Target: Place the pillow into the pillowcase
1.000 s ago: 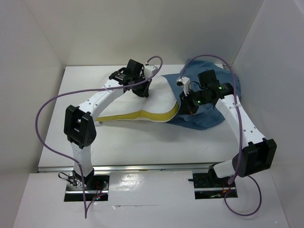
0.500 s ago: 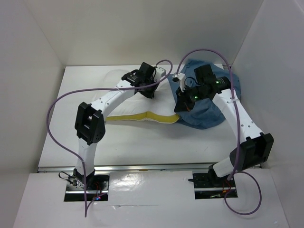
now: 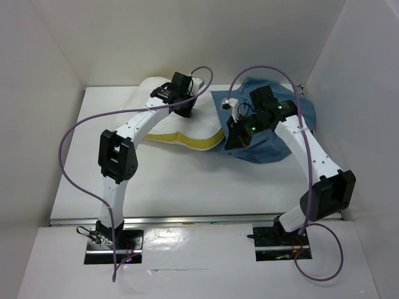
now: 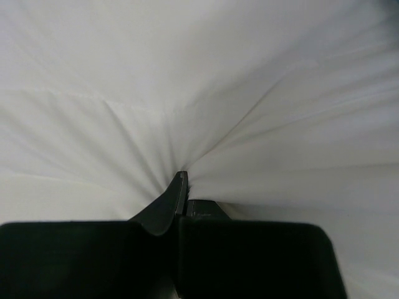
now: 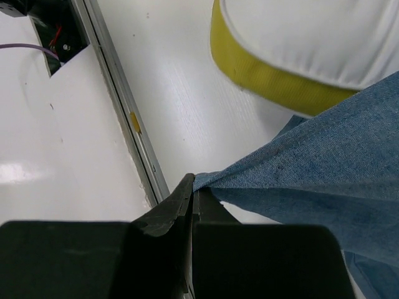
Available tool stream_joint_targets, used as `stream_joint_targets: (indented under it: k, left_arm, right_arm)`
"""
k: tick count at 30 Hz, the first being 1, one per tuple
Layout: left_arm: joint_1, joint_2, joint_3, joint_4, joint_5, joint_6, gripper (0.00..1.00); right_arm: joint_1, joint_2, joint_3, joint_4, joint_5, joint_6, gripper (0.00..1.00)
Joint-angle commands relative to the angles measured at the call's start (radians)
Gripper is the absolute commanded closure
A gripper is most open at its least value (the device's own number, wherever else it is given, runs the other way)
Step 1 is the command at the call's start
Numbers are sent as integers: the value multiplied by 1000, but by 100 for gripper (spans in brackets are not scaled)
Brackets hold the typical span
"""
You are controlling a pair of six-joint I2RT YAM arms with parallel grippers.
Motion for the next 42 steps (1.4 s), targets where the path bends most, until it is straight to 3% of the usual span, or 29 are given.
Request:
stream_joint_targets:
  k: [1, 21, 30, 34, 38, 42]
  left_arm:
    - [30, 5, 97, 135, -103, -61, 100]
    - [-40, 73, 146, 107, -41, -162, 100]
    - [-63, 182, 254, 174, -147, -162, 100]
    - [-88, 130, 125, 205, -149, -189, 100]
    - [-97, 16, -143, 257, -93, -252, 100]
    - [-125, -94, -288, 308, -93, -262, 100]
  right_arm:
    - [32, -2, 49, -96, -99, -10, 100]
    - [72, 175, 199, -87, -208, -19, 100]
    - [118, 225, 275, -115, -194, -38, 100]
    - [118, 225, 284, -43, -124, 8, 100]
    - [118, 214, 284, 11, -67, 59, 100]
    - [118, 214, 293, 34, -33, 70, 100]
